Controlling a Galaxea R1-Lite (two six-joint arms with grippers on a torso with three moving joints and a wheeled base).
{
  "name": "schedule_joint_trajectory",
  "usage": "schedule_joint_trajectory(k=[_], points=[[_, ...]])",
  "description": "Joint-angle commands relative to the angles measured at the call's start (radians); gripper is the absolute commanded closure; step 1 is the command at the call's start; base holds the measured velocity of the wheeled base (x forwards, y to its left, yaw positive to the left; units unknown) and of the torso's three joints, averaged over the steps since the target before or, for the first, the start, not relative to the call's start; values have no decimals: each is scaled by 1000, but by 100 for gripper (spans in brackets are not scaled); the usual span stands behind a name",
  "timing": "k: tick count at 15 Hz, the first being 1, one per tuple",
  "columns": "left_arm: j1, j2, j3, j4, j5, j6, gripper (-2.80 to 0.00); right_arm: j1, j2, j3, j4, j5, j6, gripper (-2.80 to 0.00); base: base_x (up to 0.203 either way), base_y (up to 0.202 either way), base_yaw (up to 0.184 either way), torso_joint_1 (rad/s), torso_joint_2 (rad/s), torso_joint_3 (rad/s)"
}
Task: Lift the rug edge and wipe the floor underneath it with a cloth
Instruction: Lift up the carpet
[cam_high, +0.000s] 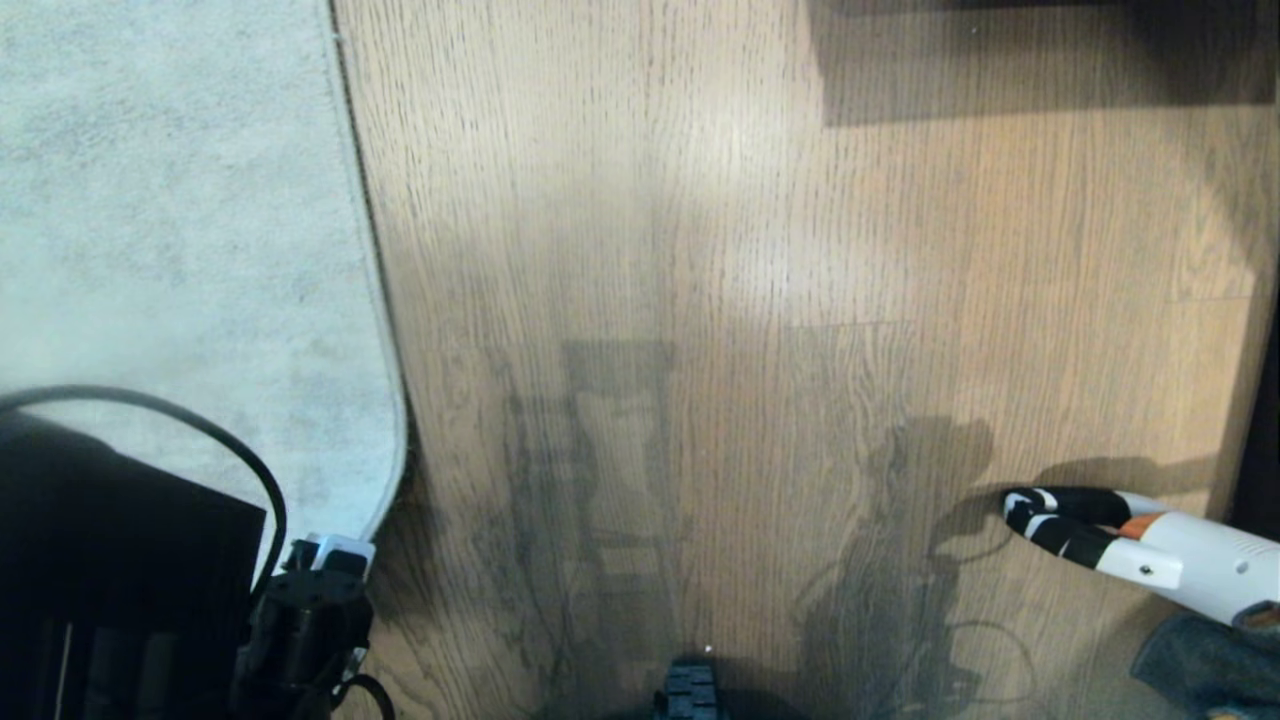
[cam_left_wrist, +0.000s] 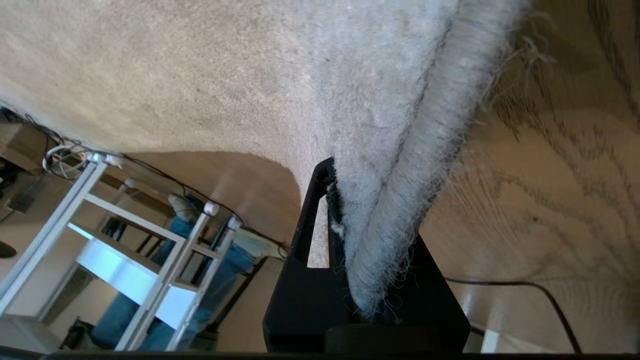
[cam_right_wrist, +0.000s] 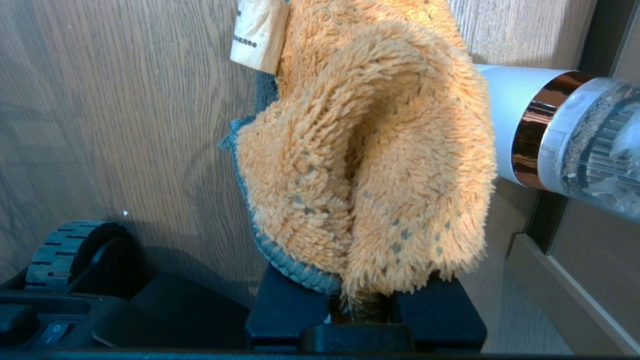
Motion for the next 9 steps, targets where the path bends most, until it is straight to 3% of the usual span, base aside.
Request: schedule_joint_trajectory(k=[1, 9], points=[[-5, -62, 0, -51, 4, -6, 0, 0, 1, 0, 0, 1, -1, 0, 0, 0, 0, 0, 0, 0], [-2, -231, 0, -51, -2, -8, 0, 0, 1, 0, 0, 1, -1, 0, 0, 0, 0, 0, 0, 0]])
